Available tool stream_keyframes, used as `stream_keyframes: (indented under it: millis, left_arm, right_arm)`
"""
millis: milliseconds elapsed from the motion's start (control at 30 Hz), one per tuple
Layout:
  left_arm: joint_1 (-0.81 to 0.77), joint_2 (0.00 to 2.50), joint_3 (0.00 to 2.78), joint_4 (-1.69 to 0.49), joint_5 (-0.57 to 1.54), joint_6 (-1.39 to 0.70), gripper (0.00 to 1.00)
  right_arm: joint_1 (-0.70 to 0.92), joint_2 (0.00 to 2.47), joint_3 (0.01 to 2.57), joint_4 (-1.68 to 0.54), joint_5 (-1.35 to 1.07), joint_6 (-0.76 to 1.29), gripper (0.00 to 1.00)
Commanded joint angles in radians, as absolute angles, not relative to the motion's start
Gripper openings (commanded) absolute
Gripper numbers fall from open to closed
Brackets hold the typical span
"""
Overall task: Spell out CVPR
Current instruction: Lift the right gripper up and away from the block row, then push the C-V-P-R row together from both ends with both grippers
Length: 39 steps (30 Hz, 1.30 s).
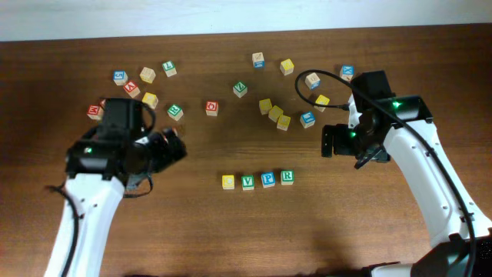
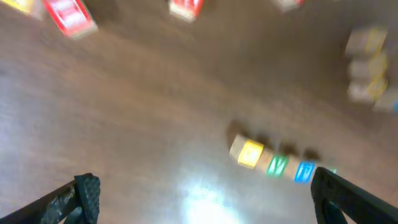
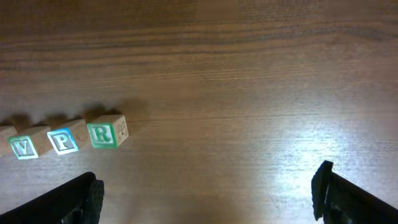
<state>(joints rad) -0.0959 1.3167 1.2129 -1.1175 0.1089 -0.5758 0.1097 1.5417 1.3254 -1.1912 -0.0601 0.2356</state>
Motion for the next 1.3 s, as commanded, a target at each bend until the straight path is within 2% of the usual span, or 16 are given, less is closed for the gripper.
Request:
stream_keyframes:
  millis: [0,167,233,267,300,367,400,433,500,567,767,800,867,933,1267]
  left_arm:
    - [-0.142,1.380,1.203,-1.173,0.136,-0.465,0.99]
    - [-0.167,1.426,1.167,-1.232,0.045,-0.410,0.99]
    - [-0.177,1.433,1.144,-1.235,0.047,-0.395,0.84]
    - [-0.179,1.438,1.137,-1.233,0.045,-0.395,0.72]
    - [-0.179,1.442,1.127,-1.222,0.044,-0.395,0.68]
    - [-0.179,1.444,1.091,-1.181,0.045,-0.418,0.43]
    - [-0.179,1.444,1.065,-1.157,0.045,-0.442,0.23]
    - [-0.179,1.444,1.040,-1.134,0.045,-0.454,0.13]
    - [-0.179,1.444,0.985,-1.064,0.049,-0.459,0.03]
    - [-0.183,1.444,0.929,-0.986,0.088,-0.459,0.01]
    - [-0.249,1.493,0.888,-0.758,0.102,-0.458,0.00]
    - [-0.276,1.517,0.888,-0.721,0.101,-0.458,0.00]
    - [-0.312,1.555,0.888,-0.684,0.074,-0.458,0.00]
    - [-0.325,1.594,0.888,-0.671,-0.010,-0.458,0.00]
    - [-0.326,1.629,0.888,-0.606,-0.003,-0.428,0.00]
  right_arm:
    - [0.104,1.548,1.318,-1.188,-0.047,0.232,0.99]
    - [0.104,1.554,1.318,-1.192,-0.031,0.201,0.99]
    - [0.104,1.577,1.314,-1.193,-0.033,0.187,0.87]
    - [0.104,1.586,1.308,-1.193,-0.038,0.187,0.79]
    - [0.104,1.597,1.298,-1.193,-0.040,0.187,0.66]
    - [0.104,1.620,1.264,-1.187,-0.041,0.187,0.42]
    - [0.104,1.628,1.245,-1.187,-0.045,0.188,0.29]
    - [0.104,1.634,1.225,-1.180,-0.058,0.191,0.23]
    - [0.104,1.638,1.186,-1.137,-0.113,0.191,0.14]
    - [0.104,1.640,1.136,-1.068,-0.147,0.191,0.04]
    - [0.105,1.641,1.035,-0.880,-0.202,0.226,0.05]
    - [0.105,1.641,1.035,-0.877,-0.203,0.241,0.13]
    - [0.105,1.641,1.035,-0.878,-0.207,0.274,0.17]
    - [0.105,1.641,1.035,-0.878,-0.230,0.275,0.05]
    - [0.105,1.641,1.017,-0.870,-0.236,0.297,0.04]
